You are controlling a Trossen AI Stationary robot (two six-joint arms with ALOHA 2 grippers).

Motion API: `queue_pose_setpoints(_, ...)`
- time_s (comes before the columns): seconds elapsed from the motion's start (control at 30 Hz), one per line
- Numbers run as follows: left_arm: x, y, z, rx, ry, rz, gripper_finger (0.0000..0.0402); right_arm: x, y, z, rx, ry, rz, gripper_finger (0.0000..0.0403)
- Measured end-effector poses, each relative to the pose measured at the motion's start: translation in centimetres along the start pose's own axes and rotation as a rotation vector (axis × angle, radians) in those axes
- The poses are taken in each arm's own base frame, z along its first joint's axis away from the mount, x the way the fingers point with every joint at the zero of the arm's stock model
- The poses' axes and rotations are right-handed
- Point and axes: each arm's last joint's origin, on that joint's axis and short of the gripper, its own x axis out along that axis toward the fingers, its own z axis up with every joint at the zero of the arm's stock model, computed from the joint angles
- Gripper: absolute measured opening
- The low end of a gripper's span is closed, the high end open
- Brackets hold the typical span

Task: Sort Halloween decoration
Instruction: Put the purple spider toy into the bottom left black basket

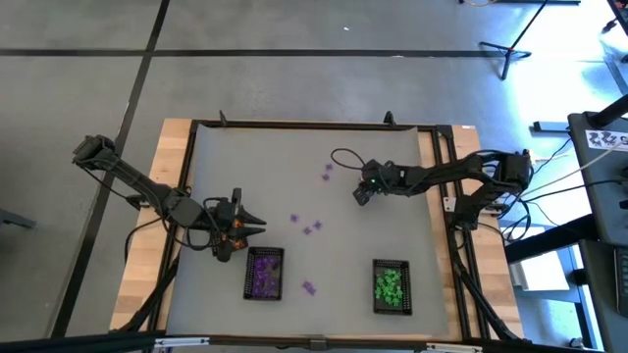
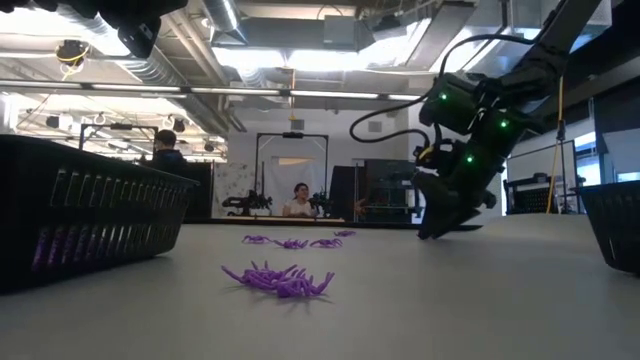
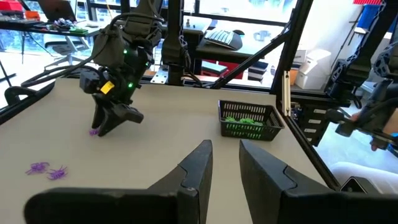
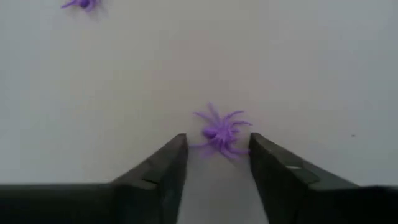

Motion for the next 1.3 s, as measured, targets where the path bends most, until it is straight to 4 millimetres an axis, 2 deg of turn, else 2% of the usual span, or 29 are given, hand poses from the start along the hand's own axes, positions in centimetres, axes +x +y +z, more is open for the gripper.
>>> queue_pose_setpoints(0.27,0.0,0.0,0.0,0.000,0.000,0.000,0.0075,-0.2,0.3,0.3,-0.045,0.013,0.058,0.0022)
queue_pose_setpoints(0.33,0.0,0.0,0.0,0.000,0.000,0.000,0.0075,-0.5,0.5,0.7,-0.052,0.018,0.087,0.0007)
queue_pose_setpoints(0.4,0.0,0.0,0.0,0.000,0.000,0.000,0.0075,-1.0,1.1,1.1,-0.060,0.015,0.126,0.0012)
queue_pose_setpoints(0.53,0.0,0.0,0.0,0.000,0.000,0.000,0.0075,-3.2,3.5,3.2,-0.081,-0.087,0.254,0.0011)
queue_pose_setpoints(0.7,0.0,0.0,0.0,0.000,0.000,0.000,0.0075,-6.3,8.3,5.0,-0.171,-0.163,0.459,0.0006)
queue_pose_setpoints(0.8,0.0,0.0,0.0,0.000,0.000,0.000,0.0075,-8.1,11.1,4.8,-0.268,-0.205,0.522,0.0003)
queue_pose_setpoints(0.9,0.0,0.0,0.0,0.000,0.000,0.000,0.0075,-9.1,12.4,4.6,-0.307,-0.264,0.476,0.0003)
queue_pose_setpoints(1.07,0.0,0.0,0.0,0.000,0.001,0.000,0.0075,-8.9,12.6,4.5,-0.321,-0.288,0.429,0.0025)
queue_pose_setpoints(1.17,0.0,0.0,0.0,0.000,0.000,0.000,0.0075,-7.8,13.3,4.0,-0.346,-0.235,0.517,0.0055)
queue_pose_setpoints(1.3,0.0,0.0,0.0,-0.001,-0.001,0.000,0.0075,-6.4,15.8,2.5,-0.372,-0.203,0.720,0.0109)
